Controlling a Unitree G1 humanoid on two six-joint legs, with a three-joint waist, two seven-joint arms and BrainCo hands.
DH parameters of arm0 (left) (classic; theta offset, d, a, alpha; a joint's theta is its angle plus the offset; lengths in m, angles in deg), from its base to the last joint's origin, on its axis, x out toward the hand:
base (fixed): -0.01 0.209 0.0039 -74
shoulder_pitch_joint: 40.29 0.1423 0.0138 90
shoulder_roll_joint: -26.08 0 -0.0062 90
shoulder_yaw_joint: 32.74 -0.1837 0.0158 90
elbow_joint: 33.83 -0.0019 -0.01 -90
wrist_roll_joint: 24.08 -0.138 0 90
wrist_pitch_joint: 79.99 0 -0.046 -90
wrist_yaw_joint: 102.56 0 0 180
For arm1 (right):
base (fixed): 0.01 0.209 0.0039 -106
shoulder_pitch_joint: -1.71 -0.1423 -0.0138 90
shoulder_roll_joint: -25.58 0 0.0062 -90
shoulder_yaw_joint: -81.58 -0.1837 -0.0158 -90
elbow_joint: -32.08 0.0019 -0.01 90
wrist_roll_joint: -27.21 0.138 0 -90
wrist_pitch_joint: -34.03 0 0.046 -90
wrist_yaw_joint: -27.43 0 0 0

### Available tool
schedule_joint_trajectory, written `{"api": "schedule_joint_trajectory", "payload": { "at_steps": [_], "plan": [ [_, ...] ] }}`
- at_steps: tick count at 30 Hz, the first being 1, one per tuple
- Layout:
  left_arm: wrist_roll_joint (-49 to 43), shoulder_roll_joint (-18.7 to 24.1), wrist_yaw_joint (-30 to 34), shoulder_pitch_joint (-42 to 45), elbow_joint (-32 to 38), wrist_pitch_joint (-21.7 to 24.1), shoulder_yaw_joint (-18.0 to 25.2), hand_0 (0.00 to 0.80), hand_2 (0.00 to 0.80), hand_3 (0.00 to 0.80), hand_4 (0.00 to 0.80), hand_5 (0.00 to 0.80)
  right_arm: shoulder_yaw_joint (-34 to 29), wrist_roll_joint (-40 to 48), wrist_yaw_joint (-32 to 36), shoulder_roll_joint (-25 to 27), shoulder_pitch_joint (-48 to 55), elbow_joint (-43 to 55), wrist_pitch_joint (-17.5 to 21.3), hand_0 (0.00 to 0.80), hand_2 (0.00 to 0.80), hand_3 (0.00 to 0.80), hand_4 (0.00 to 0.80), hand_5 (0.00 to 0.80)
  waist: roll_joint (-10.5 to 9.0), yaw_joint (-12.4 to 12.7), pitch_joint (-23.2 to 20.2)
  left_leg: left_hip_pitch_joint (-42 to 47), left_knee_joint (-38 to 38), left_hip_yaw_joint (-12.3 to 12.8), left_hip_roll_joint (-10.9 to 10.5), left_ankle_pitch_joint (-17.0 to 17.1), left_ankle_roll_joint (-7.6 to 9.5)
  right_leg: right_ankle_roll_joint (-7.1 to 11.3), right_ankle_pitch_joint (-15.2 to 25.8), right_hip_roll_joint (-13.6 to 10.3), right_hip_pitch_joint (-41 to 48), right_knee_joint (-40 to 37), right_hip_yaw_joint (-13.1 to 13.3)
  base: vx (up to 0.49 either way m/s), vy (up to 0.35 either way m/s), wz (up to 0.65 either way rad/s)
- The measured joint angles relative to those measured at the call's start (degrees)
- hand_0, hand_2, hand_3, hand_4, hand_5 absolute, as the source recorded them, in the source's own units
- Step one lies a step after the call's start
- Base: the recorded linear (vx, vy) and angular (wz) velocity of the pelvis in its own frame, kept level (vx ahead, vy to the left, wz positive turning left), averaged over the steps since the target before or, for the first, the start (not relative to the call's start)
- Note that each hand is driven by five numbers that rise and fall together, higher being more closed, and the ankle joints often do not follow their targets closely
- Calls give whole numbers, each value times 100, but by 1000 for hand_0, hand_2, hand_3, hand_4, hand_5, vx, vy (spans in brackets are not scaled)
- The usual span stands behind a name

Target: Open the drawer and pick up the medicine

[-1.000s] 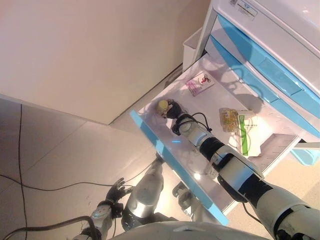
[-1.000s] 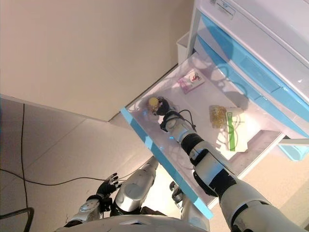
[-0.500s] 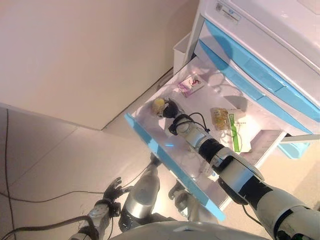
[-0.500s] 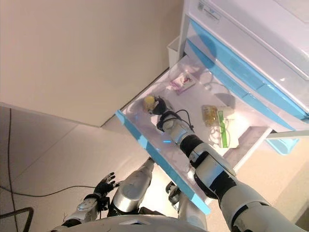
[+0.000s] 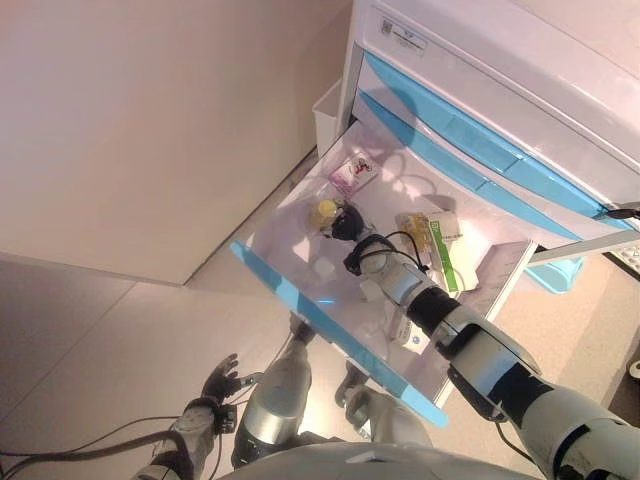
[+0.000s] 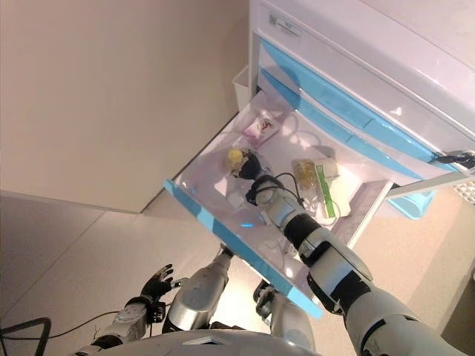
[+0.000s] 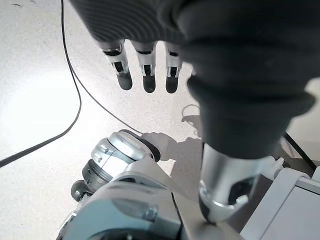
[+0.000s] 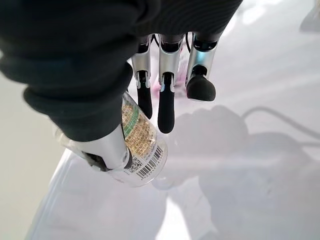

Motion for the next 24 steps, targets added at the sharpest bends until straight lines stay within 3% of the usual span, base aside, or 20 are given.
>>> {"api": "schedule_joint_trajectory", "payload": {
  "at_steps": [4, 7, 12, 16, 24],
  "plan": [
    [-103, 1, -2, 8, -15, -87, 80, 0, 0, 0, 0, 0, -6, -177, 211, 318, 224, 520, -4, 800, 800, 800, 800, 800, -7, -136, -37, 84, 0, 69, 10, -7, 5, 11, 56, 20, 81, -66, 76, 3, -55, -12],
    [-313, 43, -24, 101, -34, -117, 245, 0, 0, 0, 0, 0, -55, -424, 590, 581, 569, 1065, -2, 800, 800, 800, 800, 800, -105, -229, -109, 208, 0, 304, 73, -93, 95, 12, 143, 97, 163, -180, 293, 19, -57, -37],
    [-487, 261, -12, 145, -88, -371, 369, 0, 0, 0, 0, 0, -134, -620, 1563, 1363, 1114, 2164, 1, 800, 800, 800, 800, 800, -359, -599, -314, 304, -10, 636, 161, -129, 160, 1, 335, 191, 218, -397, 613, 7, -45, -36],
    [-544, 276, -1, 136, -98, -481, 566, 0, 0, 0, 0, 0, -271, -645, 2436, 2023, 1266, 2920, -4, 800, 800, 800, 800, 800, -404, -915, -397, 465, -46, 865, 198, -195, 150, 39, 485, 241, 383, -637, 804, 10, -31, -31],
    [-641, 300, 68, 122, -85, -609, 665, 0, 0, 0, 0, 0, -904, 263, 4128, 3134, 1379, 4448, -367, 800, 800, 800, 800, 800, -466, -1221, -623, 665, -228, 1152, 264, -168, 193, 5, 607, 301, 454, -778, 1084, 33, -10, -20]
  ]
}}
